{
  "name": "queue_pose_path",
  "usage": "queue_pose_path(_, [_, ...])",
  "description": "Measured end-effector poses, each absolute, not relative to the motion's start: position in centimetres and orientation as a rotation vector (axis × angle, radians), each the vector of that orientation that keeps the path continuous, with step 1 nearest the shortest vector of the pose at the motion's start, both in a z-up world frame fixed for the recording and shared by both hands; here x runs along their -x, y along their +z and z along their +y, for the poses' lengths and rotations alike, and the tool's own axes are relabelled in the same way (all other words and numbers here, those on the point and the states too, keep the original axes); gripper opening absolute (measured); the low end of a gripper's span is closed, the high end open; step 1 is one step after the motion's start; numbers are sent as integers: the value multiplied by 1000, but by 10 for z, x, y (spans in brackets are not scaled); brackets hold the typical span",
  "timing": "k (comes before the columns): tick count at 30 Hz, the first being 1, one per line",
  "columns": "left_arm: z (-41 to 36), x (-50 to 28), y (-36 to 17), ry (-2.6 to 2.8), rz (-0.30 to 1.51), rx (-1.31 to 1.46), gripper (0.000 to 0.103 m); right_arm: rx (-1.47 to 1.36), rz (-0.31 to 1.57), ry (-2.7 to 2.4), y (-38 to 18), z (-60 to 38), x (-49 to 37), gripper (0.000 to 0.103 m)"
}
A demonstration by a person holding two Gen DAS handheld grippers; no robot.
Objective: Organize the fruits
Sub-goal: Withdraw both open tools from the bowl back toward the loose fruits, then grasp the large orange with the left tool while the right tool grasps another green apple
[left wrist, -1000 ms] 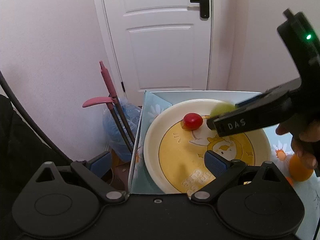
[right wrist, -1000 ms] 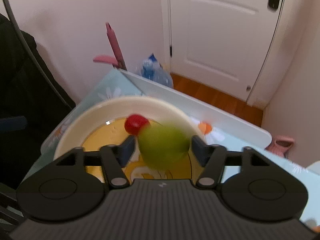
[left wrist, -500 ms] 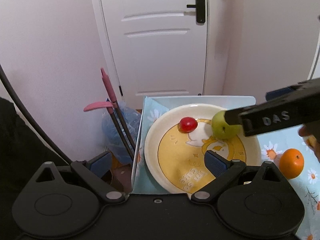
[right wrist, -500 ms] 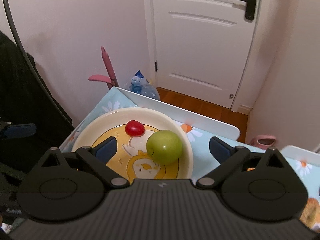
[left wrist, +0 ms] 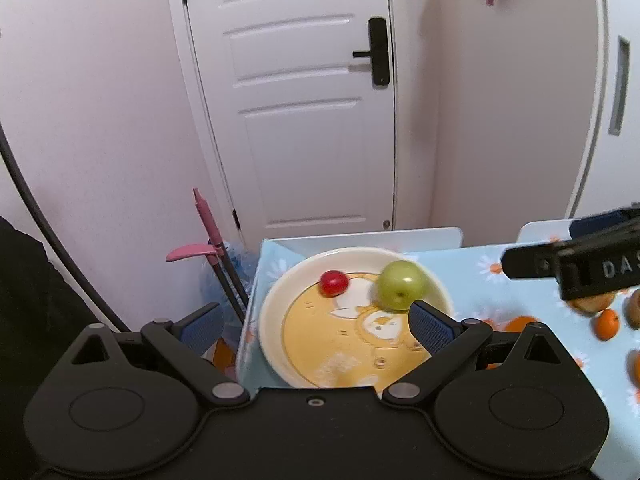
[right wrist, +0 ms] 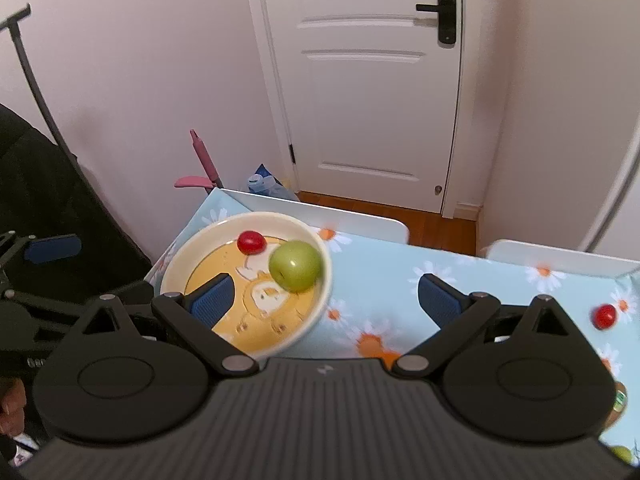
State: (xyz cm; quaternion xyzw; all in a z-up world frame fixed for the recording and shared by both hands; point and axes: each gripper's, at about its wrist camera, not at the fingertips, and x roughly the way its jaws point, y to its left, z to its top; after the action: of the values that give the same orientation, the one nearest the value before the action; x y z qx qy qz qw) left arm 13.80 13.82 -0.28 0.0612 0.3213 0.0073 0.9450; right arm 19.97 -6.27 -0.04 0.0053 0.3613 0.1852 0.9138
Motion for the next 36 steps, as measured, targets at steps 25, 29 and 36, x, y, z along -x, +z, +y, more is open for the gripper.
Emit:
queue_pose_path(25, [-70, -44, -20, -175, 626, -134, 100, 47, 757, 323, -25, -323, -89, 103])
queue_pose_path(29, [-98, -45, -34, -260, 629, -154, 100, 77, 764, 334, -40, -346, -86, 103])
queue_pose_path(36, [-144, -54, -64, -422, 643, -237, 100, 87, 771, 375, -66, -377, -89, 103])
